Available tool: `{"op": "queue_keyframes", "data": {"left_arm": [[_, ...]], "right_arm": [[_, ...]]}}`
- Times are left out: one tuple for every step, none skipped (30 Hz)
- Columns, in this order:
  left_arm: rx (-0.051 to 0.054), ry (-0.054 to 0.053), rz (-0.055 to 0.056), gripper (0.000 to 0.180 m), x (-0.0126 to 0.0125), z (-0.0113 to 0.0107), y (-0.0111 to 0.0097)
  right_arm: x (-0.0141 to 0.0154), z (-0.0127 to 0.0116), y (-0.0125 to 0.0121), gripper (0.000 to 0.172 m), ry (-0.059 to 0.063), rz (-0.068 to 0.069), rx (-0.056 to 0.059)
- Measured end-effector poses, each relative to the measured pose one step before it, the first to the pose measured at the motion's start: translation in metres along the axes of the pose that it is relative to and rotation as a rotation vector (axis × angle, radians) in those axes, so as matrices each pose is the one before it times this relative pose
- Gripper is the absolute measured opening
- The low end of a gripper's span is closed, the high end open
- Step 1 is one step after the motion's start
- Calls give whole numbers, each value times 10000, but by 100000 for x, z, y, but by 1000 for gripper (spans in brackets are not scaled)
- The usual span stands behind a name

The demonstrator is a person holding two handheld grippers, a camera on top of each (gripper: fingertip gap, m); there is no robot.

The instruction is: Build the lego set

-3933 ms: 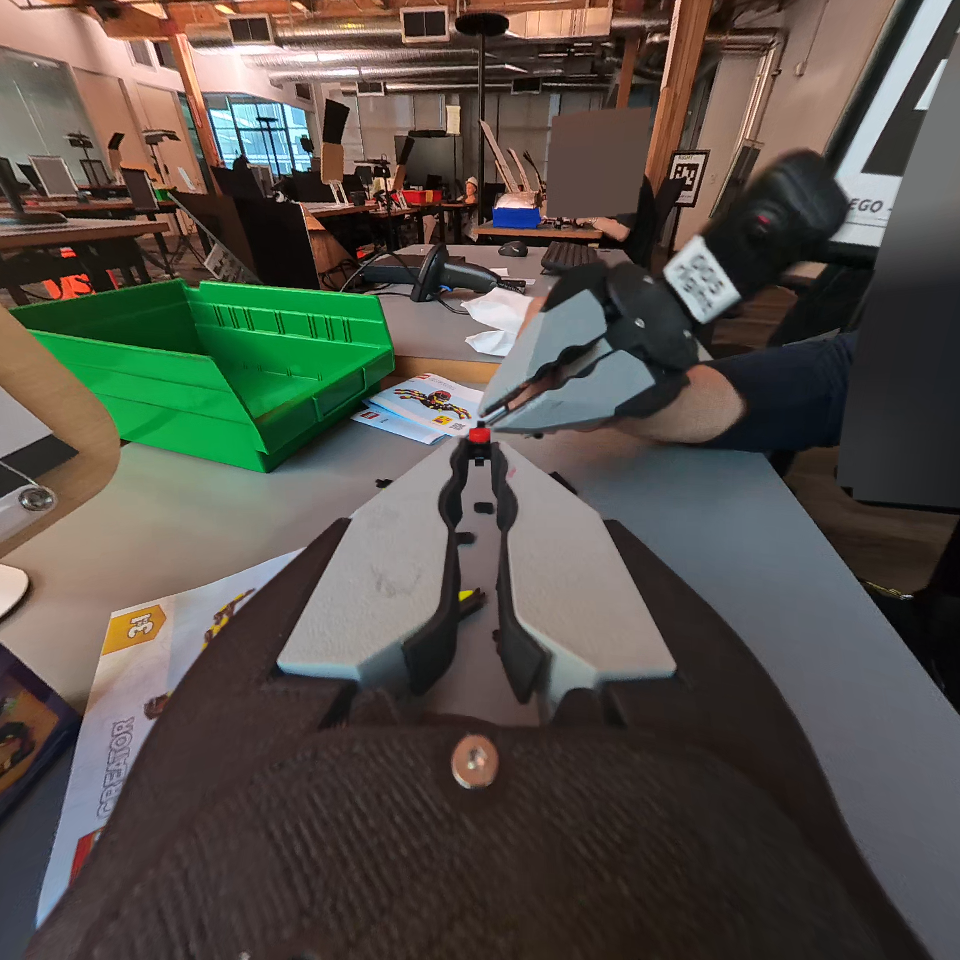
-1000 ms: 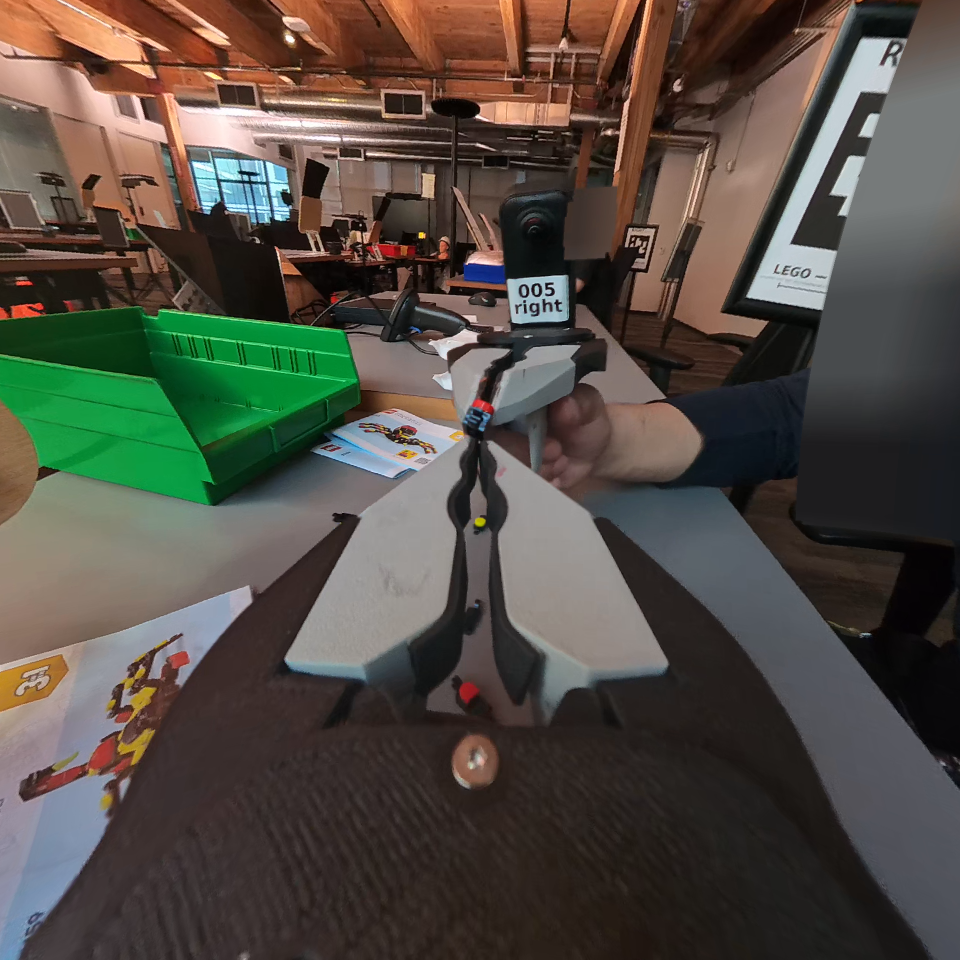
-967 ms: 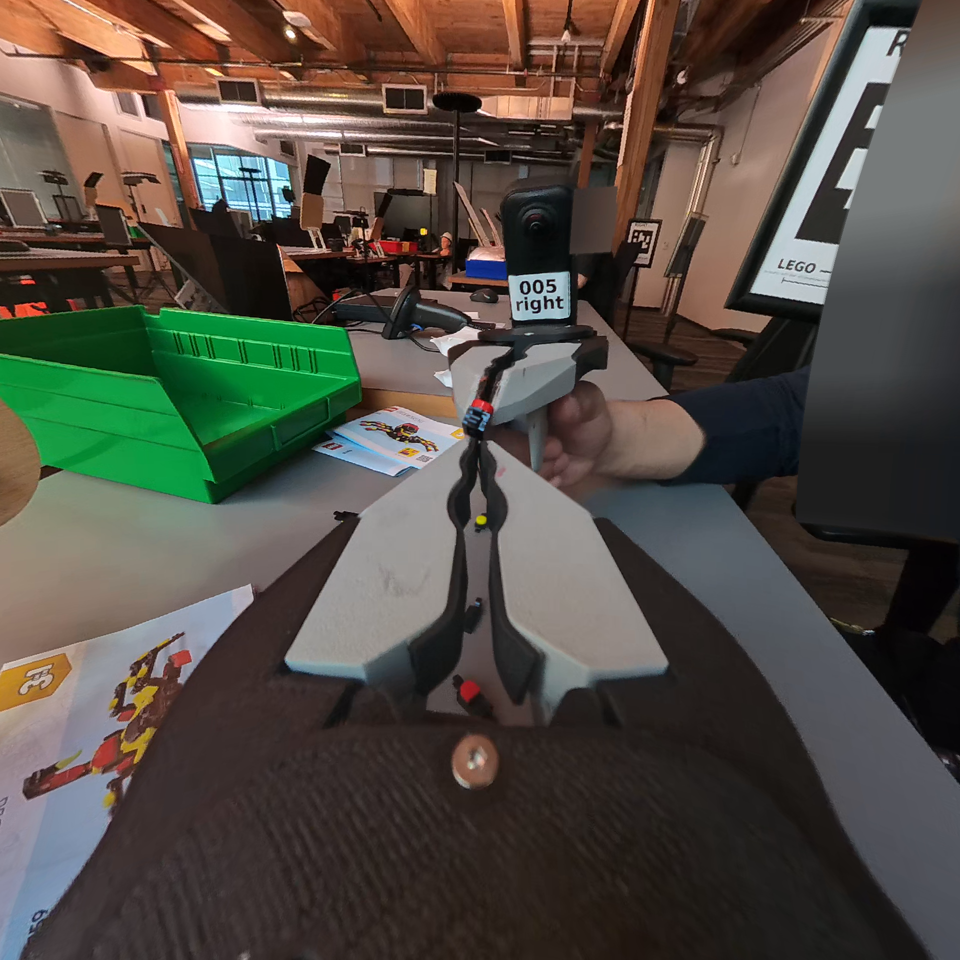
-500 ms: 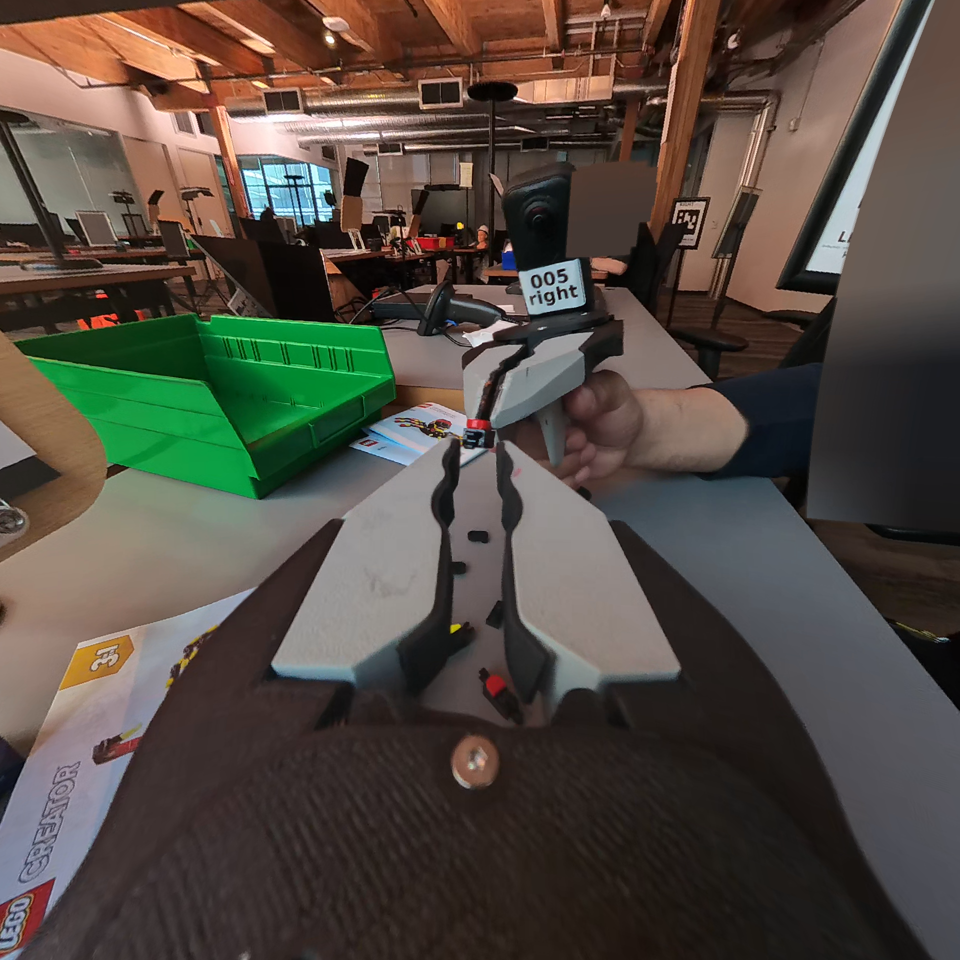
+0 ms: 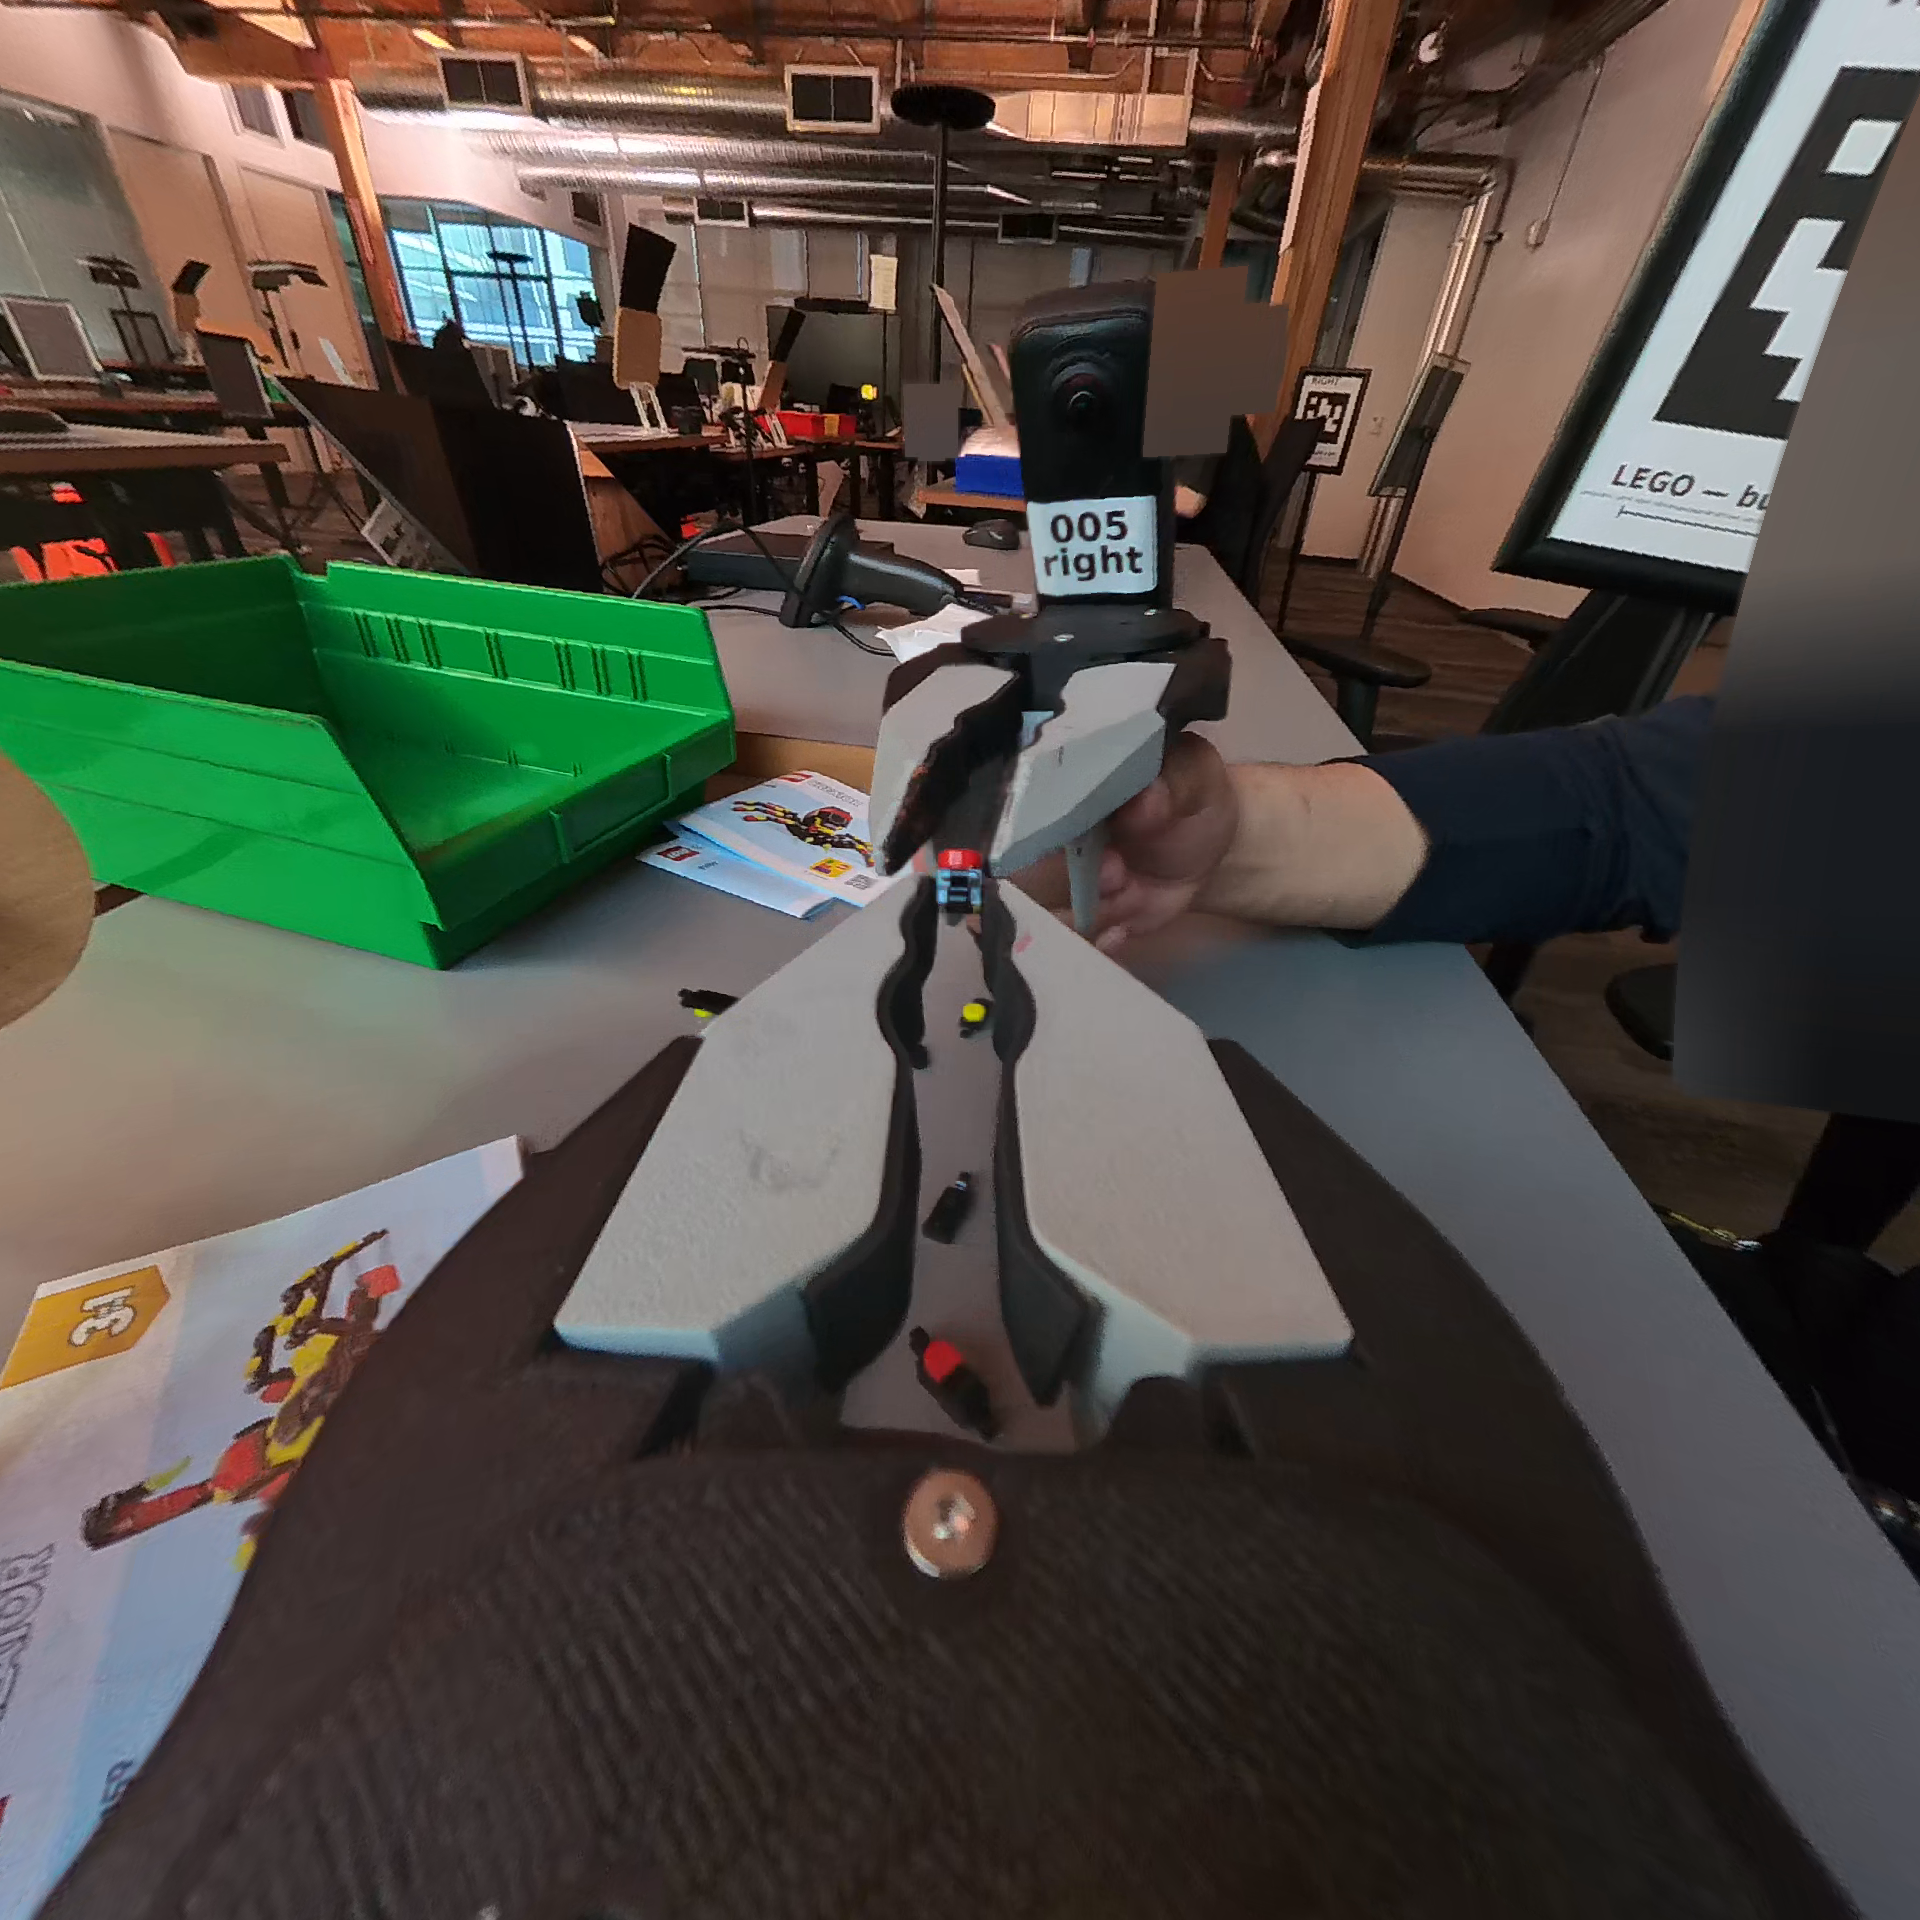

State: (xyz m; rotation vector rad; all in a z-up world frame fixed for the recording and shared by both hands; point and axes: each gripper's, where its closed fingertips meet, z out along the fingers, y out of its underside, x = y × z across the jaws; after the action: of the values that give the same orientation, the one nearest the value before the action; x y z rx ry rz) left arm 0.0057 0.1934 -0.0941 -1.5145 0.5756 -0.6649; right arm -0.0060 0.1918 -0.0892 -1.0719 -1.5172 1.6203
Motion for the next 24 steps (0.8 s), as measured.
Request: {"op": "queue_keyframes", "data": {"left_arm": [[-2, 111, -77, 5, 160, 18, -11], [-19, 82, -91, 5, 103, 20, -10], [-25, 169, -124, 5, 217, 12, 14], [12, 176, -162, 5, 205, -15, -24], [48, 235, -182, 5, 252, -33, -63], [75, 340, -257, 5, 399, -58, -116], [49, 358, -310, 6, 405, -37, -108], [53, 200, -244, 6, 218, -17, -123], [8, 101, -180, 6, 129, 31, -42], [-104, 71, -139, 5, 89, 71, 145], [-139, 11, -22, 5, 17, 100, 216], [-86, -86, 28, 5, -94, 63, 133], [-98, -52, 28, 5, -67, 35, 133], [-96, -61, 28, 5, -92, 20, 136], [-120, -16, 15, 5, -23, 40, 188], [-109, 22, -7, 5, 46, 70, 180], [-98, 14, 20, 5, 59, 85, 164], [-78, -14, 44, 5, 10, 82, 146], [-66, 43, -24, 5, 70, 28, 127], [-20, 95, -75, 5, 101, 3, 58], [33, 74, -88, 5, 54, 20, -12], [8, 18, -73, 5, -6, 57, 6], [-43, -71, 1, 5, -86, 80, 57], [-47, -117, 93, 5, -106, 53, 59]], "right_arm": [[-170, 8, -64, 15, -23, -155, 32], [-183, 12, -46, 15, -68, -102, 17], [-146, 1, 3, 13, -84, -51, -12], [-298, -11, -21, 9, -215, -12, 1], [-347, -17, -77, 8, -234, 28, 33], [-350, -36, -135, 7, -228, -17, 85], [-344, -32, -130, 7, -186, -81, 88], [-190, -23, -105, 7, -49, -167, 74], [-147, -17, -66, 7, -1, -226, 38], [-253, -1, 16, 2, -72, -210, -23], [-69, 36, 103, 4, 43, -157, -104], [21, 38, 96, 5, 78, -134, -96], [33, 19, 81, 5, 50, -65, -80], [-22, 17, -10, 7, -4, 26, -7], [-79, 23, 22, 7, -68, 83, -1], [-28, 24, 116, 5, -52, 60, -55], [29, 2, 141, 3, -35, 18, -65], [-46, -15, 120, 3, -91, 50, -65], [-91, 9, 124, 3, -130, 94, -92], [-96, -6, 53, 3, -137, 113, -42], [-52, -38, -10, 3, -88, 101, 33], [13, -70, 33, 3, -32, 50, 39], [74, -77, 68, 3, 22, -24, 16], [69, -50, 66, 3, 39, -67, -3]]}}
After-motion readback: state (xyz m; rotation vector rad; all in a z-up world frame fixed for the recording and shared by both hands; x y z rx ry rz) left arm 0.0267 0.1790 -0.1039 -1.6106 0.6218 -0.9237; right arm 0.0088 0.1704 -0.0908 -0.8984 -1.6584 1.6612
